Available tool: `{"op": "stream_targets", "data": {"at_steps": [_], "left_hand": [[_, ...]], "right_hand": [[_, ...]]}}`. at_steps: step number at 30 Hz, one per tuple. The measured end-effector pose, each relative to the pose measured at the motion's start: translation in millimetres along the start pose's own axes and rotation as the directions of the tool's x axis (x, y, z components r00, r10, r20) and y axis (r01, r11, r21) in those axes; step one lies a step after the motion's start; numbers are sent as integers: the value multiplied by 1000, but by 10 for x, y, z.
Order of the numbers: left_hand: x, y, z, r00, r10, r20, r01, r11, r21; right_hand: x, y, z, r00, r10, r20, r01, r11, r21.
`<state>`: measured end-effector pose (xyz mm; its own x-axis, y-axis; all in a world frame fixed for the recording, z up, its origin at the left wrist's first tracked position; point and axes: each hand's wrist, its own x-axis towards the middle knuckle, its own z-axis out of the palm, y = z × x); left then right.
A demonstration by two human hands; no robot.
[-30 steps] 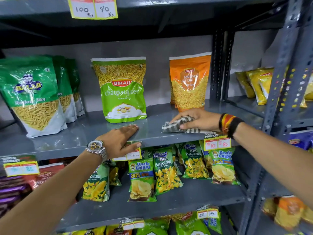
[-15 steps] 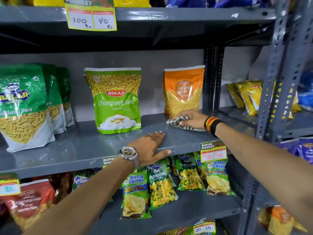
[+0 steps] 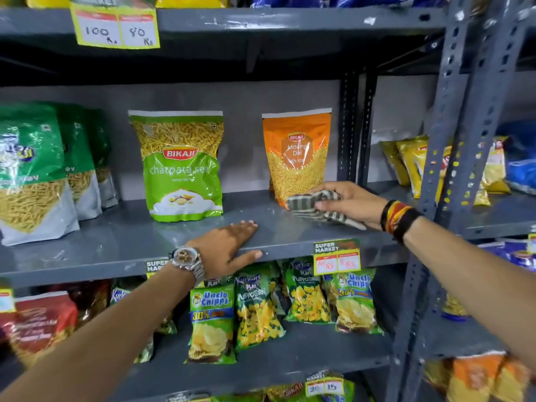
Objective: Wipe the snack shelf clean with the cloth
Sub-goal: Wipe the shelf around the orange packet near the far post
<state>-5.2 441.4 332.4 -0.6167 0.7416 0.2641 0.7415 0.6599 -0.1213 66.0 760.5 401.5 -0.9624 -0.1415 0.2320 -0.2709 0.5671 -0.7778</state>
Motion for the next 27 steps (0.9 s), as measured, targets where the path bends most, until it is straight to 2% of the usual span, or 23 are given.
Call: {"op": "stream_targets", "data": {"at_steps": [2,4,7,10,12,14,16,18,22,27], "left_hand": [[-8,9,-9,1000,-11,13,11,1000,5],[-15,9,-18,1000,-13,25,13,1000,17],[-23,18,-39,999,-30,41,30,999,11],[1,25,-39,998,-41,48,42,999,-17],[59,93,-44,998,-53,28,54,998,-19],[170,276,-52,999,-49,-2,49,999,-11],[328,514,-56,1000,-21,-23,20,1000,-17],[508,727,-40,1000,22,-15,-22,999,-28],[830,909,61,995,97,36,-95,995,-39],[954,895,102,984,176,12,-175,983,-59]], "right_hand": [[96,127,21,999,2,-42,-9,984,-178],[60,203,158,1000,20,10,-17,969,-246],[-178,134,261,989,-48,137,73,980,-183],[-396,57,74,964,-73,256,118,980,-162],[-359,80,-151,984,-79,158,104,983,-152],[-184,149,-373,996,-70,-59,62,990,-125],[76,252,-527,965,-58,-257,27,992,-123],[356,409,-624,917,-17,-398,-42,989,-140],[801,772,-784,846,70,-528,-216,951,-221],[1193,1229,-929,804,172,-569,-400,864,-304]]}}
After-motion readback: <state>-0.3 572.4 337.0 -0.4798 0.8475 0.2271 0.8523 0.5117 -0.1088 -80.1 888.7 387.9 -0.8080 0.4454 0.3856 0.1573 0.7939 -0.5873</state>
